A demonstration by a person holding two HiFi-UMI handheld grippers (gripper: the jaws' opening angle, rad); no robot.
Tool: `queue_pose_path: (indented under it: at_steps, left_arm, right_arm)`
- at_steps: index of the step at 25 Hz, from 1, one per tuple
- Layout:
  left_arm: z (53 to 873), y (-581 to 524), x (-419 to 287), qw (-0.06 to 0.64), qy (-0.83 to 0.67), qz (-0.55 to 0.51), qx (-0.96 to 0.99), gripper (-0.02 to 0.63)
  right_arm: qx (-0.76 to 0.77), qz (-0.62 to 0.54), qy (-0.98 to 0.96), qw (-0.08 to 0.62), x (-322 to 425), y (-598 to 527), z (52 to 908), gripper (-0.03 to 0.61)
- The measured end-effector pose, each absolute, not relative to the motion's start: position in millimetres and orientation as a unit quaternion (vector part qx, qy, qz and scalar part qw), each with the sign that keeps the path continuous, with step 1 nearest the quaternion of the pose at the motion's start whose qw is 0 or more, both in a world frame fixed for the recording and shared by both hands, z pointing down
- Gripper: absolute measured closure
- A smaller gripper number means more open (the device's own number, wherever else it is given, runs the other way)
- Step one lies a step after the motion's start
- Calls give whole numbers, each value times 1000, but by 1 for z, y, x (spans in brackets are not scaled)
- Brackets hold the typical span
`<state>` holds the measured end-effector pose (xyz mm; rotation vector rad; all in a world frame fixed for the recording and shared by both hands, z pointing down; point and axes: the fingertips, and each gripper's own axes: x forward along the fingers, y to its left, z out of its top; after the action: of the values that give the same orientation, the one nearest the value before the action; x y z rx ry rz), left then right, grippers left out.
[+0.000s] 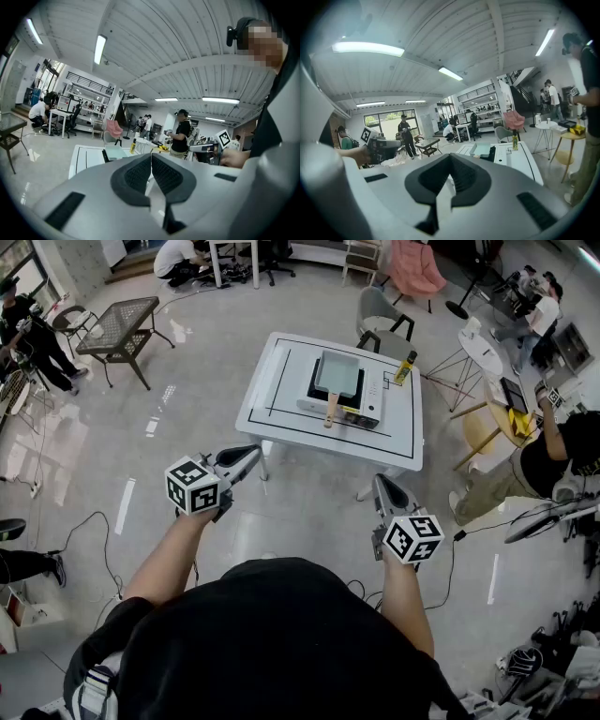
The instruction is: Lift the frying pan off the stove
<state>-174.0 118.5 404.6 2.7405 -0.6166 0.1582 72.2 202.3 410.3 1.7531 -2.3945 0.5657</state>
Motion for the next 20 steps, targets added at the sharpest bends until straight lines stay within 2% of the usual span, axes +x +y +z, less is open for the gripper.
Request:
queue_pose_path:
  at_steps: [20]
  left_arm:
    - [412,76,-211,167,-179,63,967,601]
  right_arm:
    - [610,148,-776,63,24,160,397,573]
